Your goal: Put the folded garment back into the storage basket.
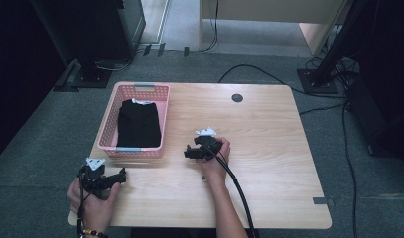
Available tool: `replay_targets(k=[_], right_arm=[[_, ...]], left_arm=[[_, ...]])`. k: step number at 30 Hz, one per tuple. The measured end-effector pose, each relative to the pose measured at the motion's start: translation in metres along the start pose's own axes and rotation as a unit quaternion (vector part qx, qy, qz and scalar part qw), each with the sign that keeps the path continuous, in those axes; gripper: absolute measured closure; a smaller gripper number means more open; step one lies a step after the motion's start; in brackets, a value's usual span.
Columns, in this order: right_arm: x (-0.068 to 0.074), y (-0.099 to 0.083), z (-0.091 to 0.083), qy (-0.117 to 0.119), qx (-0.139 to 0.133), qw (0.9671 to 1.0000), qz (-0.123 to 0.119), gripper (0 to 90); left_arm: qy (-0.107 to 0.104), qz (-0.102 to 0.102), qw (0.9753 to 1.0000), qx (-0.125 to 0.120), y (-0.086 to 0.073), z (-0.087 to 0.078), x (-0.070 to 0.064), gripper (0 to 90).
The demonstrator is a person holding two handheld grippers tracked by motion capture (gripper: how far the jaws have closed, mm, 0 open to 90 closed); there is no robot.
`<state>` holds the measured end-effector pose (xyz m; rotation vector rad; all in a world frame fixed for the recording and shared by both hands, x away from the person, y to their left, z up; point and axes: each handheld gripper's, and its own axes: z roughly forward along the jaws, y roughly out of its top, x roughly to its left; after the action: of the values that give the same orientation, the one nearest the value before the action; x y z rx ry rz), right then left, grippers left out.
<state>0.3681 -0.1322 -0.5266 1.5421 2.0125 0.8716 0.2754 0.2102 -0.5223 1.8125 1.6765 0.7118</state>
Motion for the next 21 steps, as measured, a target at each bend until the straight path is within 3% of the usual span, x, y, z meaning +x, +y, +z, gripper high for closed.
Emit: replay_targets(k=[21], right_arm=[[-0.023,-0.012,-0.013,-0.011,0.0,0.9999,0.011,0.0]], left_arm=[[-0.001,0.001,1.0,0.001,0.0,0.0,0.0,0.0]])
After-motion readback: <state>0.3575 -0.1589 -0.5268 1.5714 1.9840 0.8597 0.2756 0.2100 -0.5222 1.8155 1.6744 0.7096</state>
